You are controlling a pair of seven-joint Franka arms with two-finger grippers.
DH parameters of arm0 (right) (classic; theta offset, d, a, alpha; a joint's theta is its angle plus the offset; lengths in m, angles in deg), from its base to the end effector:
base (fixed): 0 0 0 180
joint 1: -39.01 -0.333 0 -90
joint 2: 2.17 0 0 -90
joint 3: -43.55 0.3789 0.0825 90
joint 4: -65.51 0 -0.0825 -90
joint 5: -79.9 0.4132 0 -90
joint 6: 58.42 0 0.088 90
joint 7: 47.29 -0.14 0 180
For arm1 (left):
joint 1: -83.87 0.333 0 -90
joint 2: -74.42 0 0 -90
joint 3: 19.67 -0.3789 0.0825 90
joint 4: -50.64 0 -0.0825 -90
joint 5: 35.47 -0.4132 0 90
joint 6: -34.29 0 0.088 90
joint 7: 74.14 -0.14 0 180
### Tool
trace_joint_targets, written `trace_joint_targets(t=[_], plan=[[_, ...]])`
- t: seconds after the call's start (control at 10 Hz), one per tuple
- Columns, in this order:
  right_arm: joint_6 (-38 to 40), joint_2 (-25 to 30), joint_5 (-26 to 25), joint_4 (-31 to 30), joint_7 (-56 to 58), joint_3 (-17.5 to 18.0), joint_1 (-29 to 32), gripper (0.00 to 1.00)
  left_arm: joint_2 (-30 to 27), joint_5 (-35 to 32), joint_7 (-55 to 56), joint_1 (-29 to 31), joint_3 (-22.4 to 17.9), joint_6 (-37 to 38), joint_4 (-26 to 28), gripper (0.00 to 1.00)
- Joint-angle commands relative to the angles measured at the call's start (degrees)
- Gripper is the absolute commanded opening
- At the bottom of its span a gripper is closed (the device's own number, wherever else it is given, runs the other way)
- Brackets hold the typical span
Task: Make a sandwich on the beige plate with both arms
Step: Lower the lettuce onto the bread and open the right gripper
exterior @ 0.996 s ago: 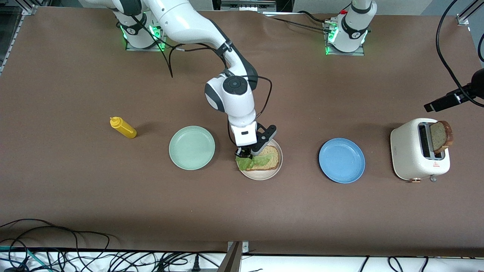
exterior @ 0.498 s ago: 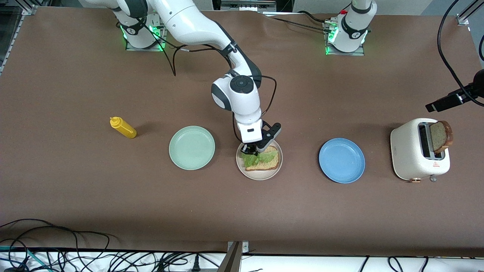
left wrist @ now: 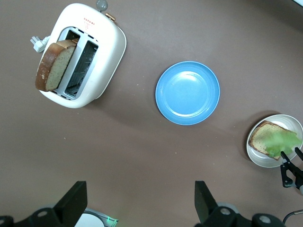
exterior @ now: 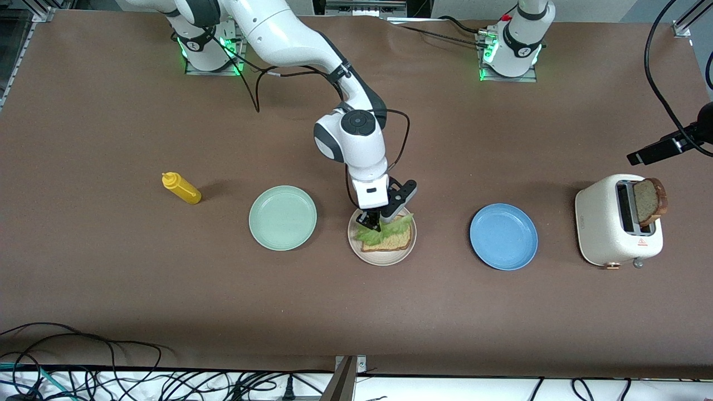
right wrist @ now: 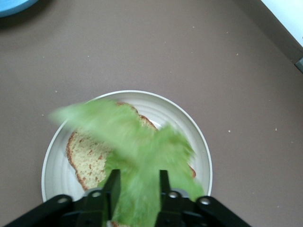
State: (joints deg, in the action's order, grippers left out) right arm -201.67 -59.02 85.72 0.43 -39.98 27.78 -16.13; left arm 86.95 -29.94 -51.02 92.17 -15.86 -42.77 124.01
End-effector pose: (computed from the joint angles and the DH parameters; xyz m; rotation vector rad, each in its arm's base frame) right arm 0.6295 0.6314 0.2421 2.7485 1.3496 0.6569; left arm 0.6330 0.0401 0.6462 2.9639 0.7065 -0.2587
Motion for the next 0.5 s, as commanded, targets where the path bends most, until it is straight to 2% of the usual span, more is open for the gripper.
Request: trace_joint_targets(t=[0.0,0.2,0.4], plan=[[-0.5,-0.8,-0.5,1.7,-1.0,-0.2,-0.1,1.00,0.0,1.7,-0.1,0.2,0.1,0.1,-0.4,1.00],[1.4,1.2,0.3,1.6,-0.6,-0.4,0.5,1.00,0.0,1.6,-0.1,0.2,0.1,0.1,-0.4,1.00],[10.8,6.9,4.4,0.4,-0.5,-0.7,2.6,1.00,0.0,1.7,-0.1,0.2,0.1,0.1,-0.4,1.00]])
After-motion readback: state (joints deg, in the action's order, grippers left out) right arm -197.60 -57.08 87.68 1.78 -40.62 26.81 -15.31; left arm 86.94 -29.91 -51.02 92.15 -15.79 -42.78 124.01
